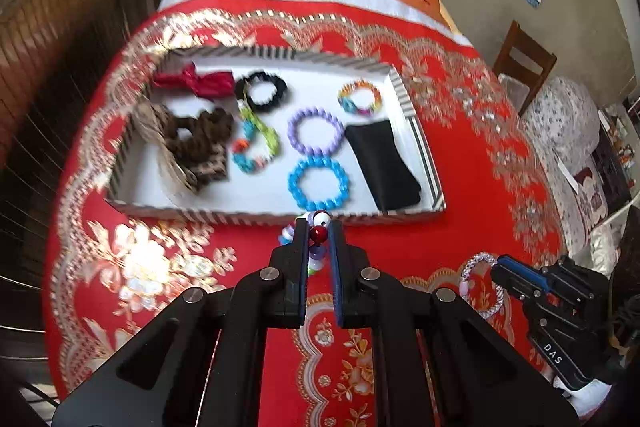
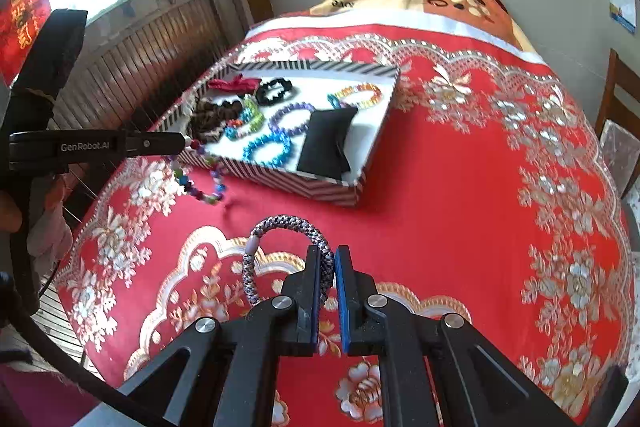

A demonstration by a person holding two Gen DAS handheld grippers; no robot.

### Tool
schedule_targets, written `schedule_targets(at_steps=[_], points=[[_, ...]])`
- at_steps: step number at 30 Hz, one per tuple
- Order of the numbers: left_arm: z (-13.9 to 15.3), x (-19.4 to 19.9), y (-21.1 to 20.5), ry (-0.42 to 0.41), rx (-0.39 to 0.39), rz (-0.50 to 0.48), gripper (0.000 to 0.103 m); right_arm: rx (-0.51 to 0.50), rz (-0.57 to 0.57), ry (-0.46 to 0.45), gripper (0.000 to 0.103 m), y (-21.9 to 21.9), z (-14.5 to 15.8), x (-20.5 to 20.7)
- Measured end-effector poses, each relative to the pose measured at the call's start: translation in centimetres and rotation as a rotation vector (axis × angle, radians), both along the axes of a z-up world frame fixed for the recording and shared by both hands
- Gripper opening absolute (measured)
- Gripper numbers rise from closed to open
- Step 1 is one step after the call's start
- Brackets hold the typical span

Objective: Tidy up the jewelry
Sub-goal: 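Carry multicolor bracelet with left tool into tray while right tool carries braided bracelet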

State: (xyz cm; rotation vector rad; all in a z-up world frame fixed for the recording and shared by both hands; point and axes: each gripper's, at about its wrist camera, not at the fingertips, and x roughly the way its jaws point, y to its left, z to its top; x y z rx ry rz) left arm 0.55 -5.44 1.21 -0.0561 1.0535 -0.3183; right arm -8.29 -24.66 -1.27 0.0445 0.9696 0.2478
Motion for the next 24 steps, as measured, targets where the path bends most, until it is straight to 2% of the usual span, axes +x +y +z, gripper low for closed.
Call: schedule_targets(at_steps=[10, 24], points=[[2.8, 1.6, 1.6, -0.07, 0.019, 0.031, 0.008, 0.002, 0.022, -0.023, 0.006, 0.6, 1.0, 2.1], [2.8, 3.9, 0.8, -0.08, 0.039, 0.015, 0.008, -0.003, 0.025, -0.013, 0.007, 1.1, 0.9, 5.3]])
